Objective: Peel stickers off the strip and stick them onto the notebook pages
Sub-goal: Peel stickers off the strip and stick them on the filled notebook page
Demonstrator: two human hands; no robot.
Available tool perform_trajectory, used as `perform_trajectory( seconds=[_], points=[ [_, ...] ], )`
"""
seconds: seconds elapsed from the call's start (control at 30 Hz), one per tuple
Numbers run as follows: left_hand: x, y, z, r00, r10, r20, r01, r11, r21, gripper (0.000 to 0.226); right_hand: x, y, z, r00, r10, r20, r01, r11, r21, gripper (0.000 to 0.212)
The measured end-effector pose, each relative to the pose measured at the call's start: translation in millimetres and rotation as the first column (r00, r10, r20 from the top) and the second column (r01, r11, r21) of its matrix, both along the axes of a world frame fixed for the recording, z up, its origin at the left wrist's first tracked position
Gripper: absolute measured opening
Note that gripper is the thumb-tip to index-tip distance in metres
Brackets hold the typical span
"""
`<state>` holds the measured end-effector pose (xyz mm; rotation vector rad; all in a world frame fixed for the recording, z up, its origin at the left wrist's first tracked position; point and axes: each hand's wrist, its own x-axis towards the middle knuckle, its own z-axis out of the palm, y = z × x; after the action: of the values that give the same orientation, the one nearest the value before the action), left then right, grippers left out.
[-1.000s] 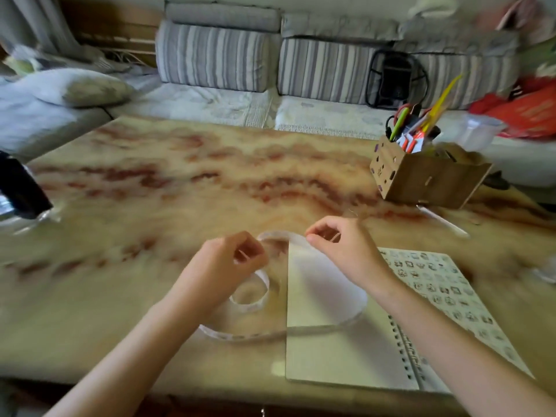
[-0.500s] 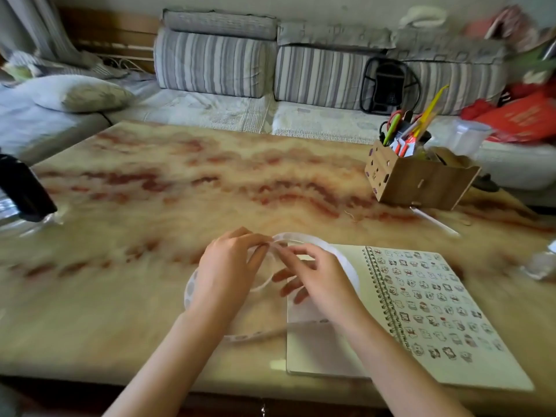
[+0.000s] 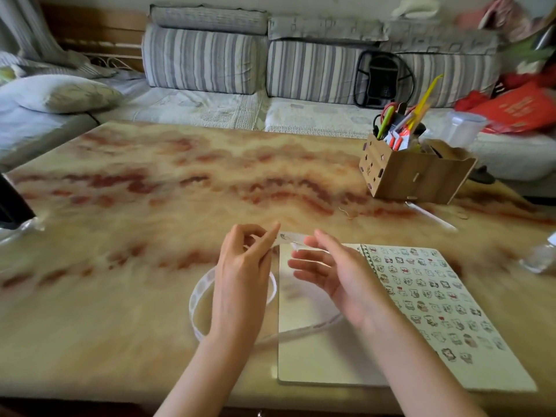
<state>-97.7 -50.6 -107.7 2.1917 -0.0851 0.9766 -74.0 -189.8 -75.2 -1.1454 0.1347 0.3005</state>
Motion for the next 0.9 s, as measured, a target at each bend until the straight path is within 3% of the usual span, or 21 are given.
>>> perform_trajectory(
  seconds=[0.1,0.33,0.4,0.5,0.63,0.77,0.9],
  points=[
    [-3.8,-9.3,-3.5,0.996,-0.080,-0.038,0.079,0.997,-0.013,0.037,-1.7,-0.2,0.7,1.000,-0.015,0.011,0.014,0.996,0.092,0.016],
    [-12.2,-16.9,-4.5,0.985,-0.167,-0.043,0.169,0.985,0.046,0.043,3.8,-13.3,5.1,0.999,-0.035,-0.024,0.040,0.968,0.249,0.027],
    [-16.1,-17.4,-0.6,0.969,-0.223,-0.102,0.222,0.975,-0.024,0.042,4.7,-18.0,5.3,1.000,-0.024,-0.012,0.026,0.968,0.248,0.024],
    [-19.1,-18.4,10.9,0.919,-0.310,-0.246,0.227,0.922,-0.312,0.048,5.5,-24.5,7.2,0.994,0.001,0.114,-0.005,0.999,0.041,0.028],
    [-9.8,-11.8,24.9,0.864,-0.420,-0.276,0.203,0.794,-0.573,0.022,4.2,-31.5,14.2,0.946,0.106,0.305,-0.009,0.952,-0.305,0.032],
    [-8.8,-14.3,32.6,0.782,-0.572,-0.248,0.263,0.663,-0.701,0.014,2.9,-33.3,16.4,0.921,0.078,0.382,0.077,0.924,-0.374,0.027],
    [-3.4,-22.3,35.5,0.760,-0.588,-0.276,0.296,0.692,-0.658,0.013,-0.9,-35.5,17.0,0.920,-0.001,0.393,0.145,0.930,-0.337,0.017]
  ],
)
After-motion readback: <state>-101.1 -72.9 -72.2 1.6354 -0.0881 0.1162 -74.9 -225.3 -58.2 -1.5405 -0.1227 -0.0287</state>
